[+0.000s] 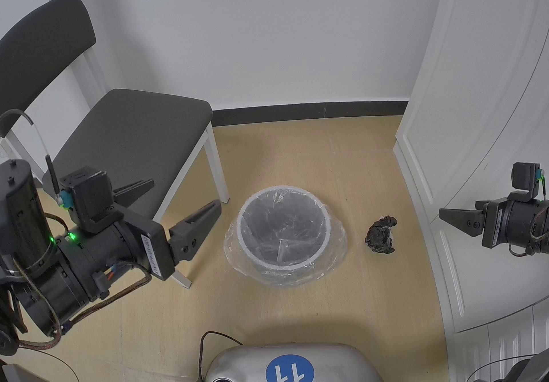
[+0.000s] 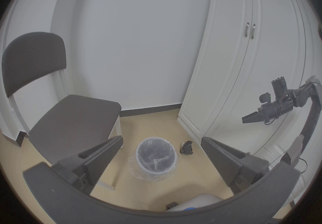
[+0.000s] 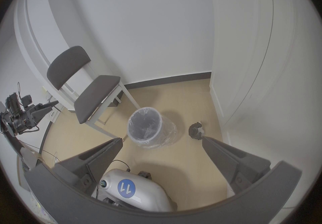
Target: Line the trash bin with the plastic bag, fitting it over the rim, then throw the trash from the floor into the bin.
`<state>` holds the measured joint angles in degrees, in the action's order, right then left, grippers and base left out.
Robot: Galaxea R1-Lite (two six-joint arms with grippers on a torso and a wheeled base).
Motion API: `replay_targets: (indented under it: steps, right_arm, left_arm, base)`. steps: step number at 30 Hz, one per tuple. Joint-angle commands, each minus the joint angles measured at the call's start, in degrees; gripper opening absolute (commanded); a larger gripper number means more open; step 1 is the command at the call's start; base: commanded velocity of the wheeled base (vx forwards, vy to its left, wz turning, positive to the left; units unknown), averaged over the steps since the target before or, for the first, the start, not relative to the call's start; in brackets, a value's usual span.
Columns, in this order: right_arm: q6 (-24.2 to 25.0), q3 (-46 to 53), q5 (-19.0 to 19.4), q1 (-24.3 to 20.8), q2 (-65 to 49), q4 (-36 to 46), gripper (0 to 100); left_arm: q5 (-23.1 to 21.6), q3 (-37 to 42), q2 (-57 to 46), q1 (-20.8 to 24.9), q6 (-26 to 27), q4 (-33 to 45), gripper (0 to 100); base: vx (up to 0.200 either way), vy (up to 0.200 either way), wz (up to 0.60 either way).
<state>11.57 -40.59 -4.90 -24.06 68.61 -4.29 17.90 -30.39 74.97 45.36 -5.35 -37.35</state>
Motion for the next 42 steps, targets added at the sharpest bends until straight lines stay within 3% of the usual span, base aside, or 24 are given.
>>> replay_targets:
  steps: [1,5,10,13,17,20,21,24,30,36,37,42]
  right_arm:
    - [-0.06,-1.07,-0.02,1.12,1.88,-0.10,100]
    - [-1.64,-4.41,-0.46,6.31,8.38,-2.21,100]
    - [-4.80,-4.32,-0.28,9.74,11.90,-3.53,100]
    - [-5.15,-4.67,-0.20,10.79,13.04,-3.53,100]
    - [-5.15,-4.93,0.51,11.76,15.85,-3.62,100]
    - [-5.15,-5.28,0.42,12.37,18.93,-3.79,100]
    - [-5.15,-6.51,0.42,13.25,22.18,-4.67,100]
    - [-5.06,-8.71,0.42,14.48,27.90,-6.87,100]
    - [-5.06,-13.46,0.42,16.86,38.97,-12.67,100]
    - [-4.98,-16.36,0.59,17.47,45.30,-13.29,100]
    - [-4.36,-19.79,0.59,17.47,51.63,-13.90,100]
    - [-1.64,-26.20,1.47,17.65,59.89,-17.33,100]
  left_arm:
    - [0.03,-0.37,-2.55,-2.21,3.24,0.44,100]
    - [-0.05,1.83,-2.37,-6.51,9.57,1.23,100]
    - [0.39,2.00,-1.50,-7.92,10.45,0.61,100]
    - [-0.05,1.65,-4.92,-8.01,11.33,4.92,100]
    - [-0.76,-0.37,-5.45,-7.92,9.57,11.07,100]
    - [-2.60,-0.90,-4.75,-7.92,6.49,11.95,100]
    - [-5.15,-1.51,-3.96,-8.27,4.47,12.22,100]
    - [-6.91,-1.86,-2.20,-9.59,3.68,11.51,100]
    - [-7.79,-2.13,2.11,-10.64,2.28,8.96,100]
    - [-7.96,-2.13,3.69,-11.35,1.92,7.82,100]
    - [-7.96,-2.13,4.04,-11.44,1.92,7.82,100]
    - [-7.96,-2.13,3.95,-11.61,1.92,7.73,100]
  base:
    - [0.000,0.000,0.00]
    - [0.000,0.000,0.00]
    - [0.000,0.000,0.00]
    - [0.000,0.000,0.00]
    - [0.000,0.000,0.00]
    - [0.000,0.000,0.00]
    - [0.000,0.000,0.00]
    - [0.000,0.000,0.00]
    - [0.000,0.000,0.00]
    - [0.000,0.000,0.00]
    - [0.000,0.000,0.00]
    - [0.000,0.000,0.00]
